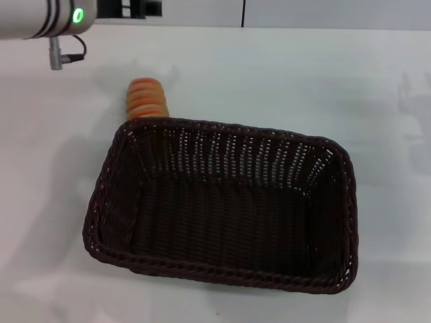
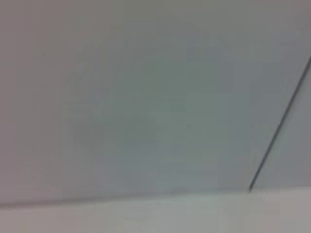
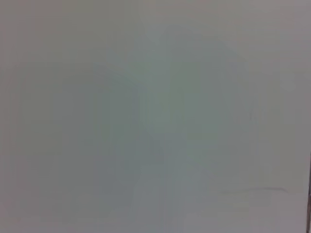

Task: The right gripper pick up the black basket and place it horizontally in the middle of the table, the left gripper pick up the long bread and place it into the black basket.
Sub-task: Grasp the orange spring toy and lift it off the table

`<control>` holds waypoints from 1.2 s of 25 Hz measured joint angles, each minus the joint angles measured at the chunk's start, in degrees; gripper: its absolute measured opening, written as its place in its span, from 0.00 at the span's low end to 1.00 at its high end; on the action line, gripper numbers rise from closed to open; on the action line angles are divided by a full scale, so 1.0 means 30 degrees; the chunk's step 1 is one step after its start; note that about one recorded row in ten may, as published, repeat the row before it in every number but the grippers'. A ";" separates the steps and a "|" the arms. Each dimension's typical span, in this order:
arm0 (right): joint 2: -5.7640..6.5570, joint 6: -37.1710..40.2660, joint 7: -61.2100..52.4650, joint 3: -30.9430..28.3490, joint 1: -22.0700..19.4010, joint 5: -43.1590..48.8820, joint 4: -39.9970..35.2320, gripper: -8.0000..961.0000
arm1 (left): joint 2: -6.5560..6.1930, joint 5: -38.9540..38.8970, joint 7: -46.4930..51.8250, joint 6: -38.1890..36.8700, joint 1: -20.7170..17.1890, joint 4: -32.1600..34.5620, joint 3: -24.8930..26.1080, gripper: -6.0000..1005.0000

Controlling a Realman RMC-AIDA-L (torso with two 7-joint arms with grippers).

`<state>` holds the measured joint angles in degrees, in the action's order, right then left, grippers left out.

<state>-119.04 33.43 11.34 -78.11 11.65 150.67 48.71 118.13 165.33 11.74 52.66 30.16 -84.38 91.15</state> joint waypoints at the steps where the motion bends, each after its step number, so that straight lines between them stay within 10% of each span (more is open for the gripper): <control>1: 0.0013 -0.0101 0.0062 0.0007 0.0086 0.0025 -0.0109 0.43 | -0.0005 0.0053 -0.0070 0.0941 0.0922 0.0882 0.0327 0.75; 16: 0.0130 -0.0188 0.0179 -0.0077 -0.0036 0.0159 -0.0175 0.43 | 0.0079 0.0054 -0.0206 0.3945 0.7207 0.9689 0.0329 0.74; 30: 0.0139 -0.0185 0.0253 -0.0234 -0.0101 0.0607 -0.0039 0.43 | 0.0008 0.0055 -0.0423 0.3660 0.9467 1.3401 0.0422 0.74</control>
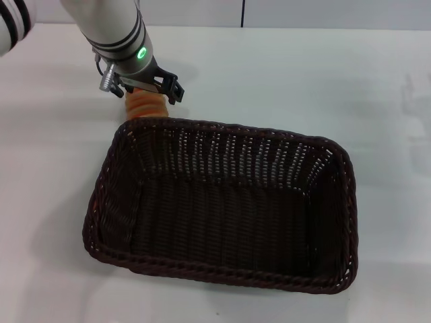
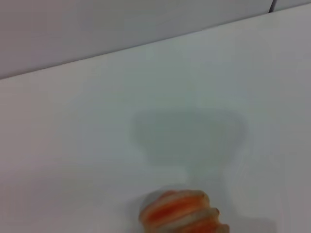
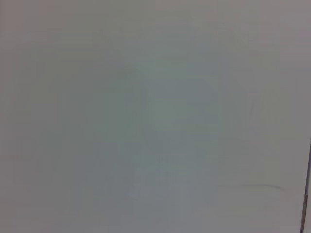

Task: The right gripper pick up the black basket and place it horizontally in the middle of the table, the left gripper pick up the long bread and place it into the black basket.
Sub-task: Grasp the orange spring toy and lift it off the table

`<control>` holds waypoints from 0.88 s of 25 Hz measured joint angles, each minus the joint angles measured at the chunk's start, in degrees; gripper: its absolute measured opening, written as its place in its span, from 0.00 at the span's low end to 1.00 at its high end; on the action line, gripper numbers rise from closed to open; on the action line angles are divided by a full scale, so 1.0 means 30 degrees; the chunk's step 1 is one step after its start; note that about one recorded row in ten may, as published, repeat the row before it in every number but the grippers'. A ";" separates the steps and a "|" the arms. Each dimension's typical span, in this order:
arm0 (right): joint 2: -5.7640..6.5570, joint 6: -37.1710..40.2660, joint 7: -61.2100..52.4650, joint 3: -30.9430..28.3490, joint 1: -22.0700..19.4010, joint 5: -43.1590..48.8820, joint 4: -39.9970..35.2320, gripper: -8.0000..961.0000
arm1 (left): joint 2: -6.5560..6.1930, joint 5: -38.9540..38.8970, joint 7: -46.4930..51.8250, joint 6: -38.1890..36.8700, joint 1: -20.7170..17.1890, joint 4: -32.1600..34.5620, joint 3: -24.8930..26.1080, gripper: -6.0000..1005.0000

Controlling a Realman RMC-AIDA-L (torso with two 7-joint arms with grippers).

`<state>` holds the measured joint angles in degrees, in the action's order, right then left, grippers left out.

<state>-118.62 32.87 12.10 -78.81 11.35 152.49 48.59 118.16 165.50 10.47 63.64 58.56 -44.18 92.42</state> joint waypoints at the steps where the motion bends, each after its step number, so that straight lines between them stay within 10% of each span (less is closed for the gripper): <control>1: -0.0002 -0.0001 0.0002 0.0002 -0.0003 0.0001 0.0038 0.43 | -0.0021 0.0000 -0.0030 -0.0109 0.0226 0.0612 0.0004 0.74; 22: -0.0040 -0.0735 0.0012 0.0269 -0.0175 0.0490 0.1478 0.43 | 0.0007 -0.0141 -0.2560 -0.0558 0.0645 0.2875 0.1575 0.74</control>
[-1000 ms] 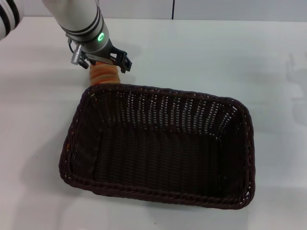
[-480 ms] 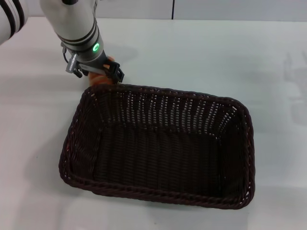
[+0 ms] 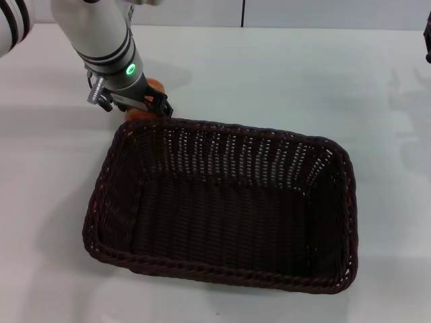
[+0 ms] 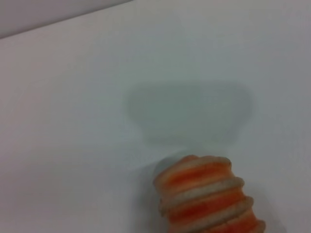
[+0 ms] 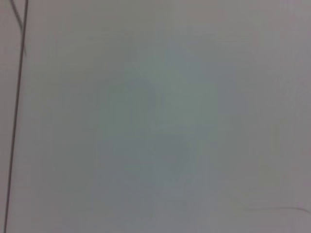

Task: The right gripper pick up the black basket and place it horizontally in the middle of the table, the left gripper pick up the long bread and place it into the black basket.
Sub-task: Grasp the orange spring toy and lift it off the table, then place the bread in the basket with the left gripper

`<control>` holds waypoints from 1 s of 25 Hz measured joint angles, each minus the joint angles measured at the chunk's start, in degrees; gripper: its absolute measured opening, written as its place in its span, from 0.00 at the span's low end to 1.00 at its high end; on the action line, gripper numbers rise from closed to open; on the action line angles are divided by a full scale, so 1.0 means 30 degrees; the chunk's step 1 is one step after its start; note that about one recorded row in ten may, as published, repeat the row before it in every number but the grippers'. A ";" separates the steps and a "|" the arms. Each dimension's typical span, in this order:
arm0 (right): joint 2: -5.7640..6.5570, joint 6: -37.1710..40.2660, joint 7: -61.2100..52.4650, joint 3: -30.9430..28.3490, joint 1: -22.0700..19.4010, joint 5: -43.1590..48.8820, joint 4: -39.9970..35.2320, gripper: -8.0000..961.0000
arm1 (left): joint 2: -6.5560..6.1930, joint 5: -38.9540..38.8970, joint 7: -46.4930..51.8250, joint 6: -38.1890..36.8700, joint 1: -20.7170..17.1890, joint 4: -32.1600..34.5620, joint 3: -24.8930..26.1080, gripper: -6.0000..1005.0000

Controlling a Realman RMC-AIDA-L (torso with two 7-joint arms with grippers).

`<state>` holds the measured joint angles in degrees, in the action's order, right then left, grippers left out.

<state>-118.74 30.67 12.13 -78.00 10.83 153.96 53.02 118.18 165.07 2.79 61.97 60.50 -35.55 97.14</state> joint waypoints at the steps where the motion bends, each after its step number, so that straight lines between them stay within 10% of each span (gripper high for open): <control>1: 0.0000 0.0000 0.0000 0.0013 0.0016 0.0007 0.0009 0.43 | 0.0006 -0.0004 -0.0130 -0.0013 0.0003 -0.0001 0.0000 0.74; 13: 0.0000 -0.0029 0.0000 0.0009 0.0152 0.0011 -0.0103 0.43 | 0.0003 -0.0007 -0.1160 -0.0060 -0.0666 -0.2008 0.0256 0.65; 25: -0.0040 0.0013 0.0000 -0.0763 0.1238 -0.0013 -0.1422 0.43 | -0.0057 -0.0962 -0.5880 0.4422 -0.3598 -1.2591 0.3637 0.54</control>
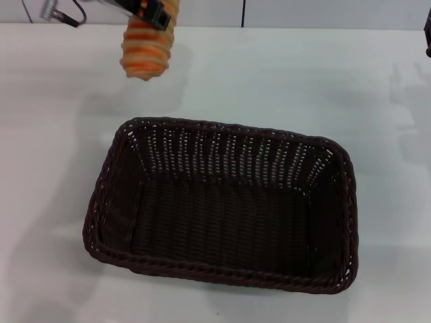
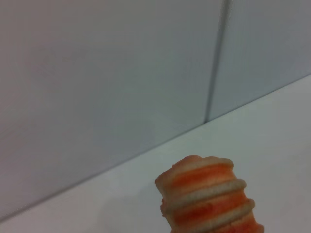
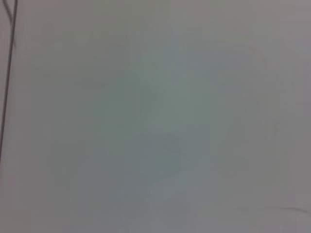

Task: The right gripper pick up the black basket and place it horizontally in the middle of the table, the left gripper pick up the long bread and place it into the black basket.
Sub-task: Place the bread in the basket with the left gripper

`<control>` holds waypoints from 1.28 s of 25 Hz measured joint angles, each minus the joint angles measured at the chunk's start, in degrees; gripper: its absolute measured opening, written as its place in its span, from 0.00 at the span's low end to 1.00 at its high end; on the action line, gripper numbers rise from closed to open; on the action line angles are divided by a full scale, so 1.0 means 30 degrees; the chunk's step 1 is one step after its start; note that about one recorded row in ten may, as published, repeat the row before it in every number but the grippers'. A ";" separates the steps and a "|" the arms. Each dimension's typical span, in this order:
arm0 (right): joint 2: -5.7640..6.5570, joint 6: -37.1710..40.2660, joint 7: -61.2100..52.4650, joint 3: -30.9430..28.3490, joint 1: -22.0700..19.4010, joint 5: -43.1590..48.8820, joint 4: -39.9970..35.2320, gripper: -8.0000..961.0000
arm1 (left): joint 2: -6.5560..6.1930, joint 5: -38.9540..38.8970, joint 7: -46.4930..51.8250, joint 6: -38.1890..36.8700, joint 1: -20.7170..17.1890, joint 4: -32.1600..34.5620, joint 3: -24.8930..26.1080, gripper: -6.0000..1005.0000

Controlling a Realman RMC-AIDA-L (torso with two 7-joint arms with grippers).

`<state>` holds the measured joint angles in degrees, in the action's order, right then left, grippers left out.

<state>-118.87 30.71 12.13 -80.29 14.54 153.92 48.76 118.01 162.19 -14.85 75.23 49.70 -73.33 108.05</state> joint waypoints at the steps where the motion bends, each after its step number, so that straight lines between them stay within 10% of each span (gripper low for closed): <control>1: -0.0002 0.0001 0.0000 -0.0042 0.0121 -0.0006 -0.0169 0.43 | -0.0019 -0.0356 -0.0447 0.0614 -0.0255 -0.0962 0.0232 0.53; 14: -0.0059 0.0139 -0.0118 -0.0619 0.1197 -0.0083 -0.1390 0.43 | -0.0034 -0.6184 -0.5902 0.8425 -0.3334 -0.8670 0.0203 0.47; 32: -0.0055 0.0017 -0.0145 -0.0671 0.1280 -0.0098 -0.1287 0.43 | 0.0098 -0.7841 -0.7529 0.6553 -0.6889 -1.0504 -0.4225 0.41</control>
<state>-119.03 30.76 11.70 -82.30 18.38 153.63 44.90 118.30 138.66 -37.44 94.89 29.04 -104.84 95.38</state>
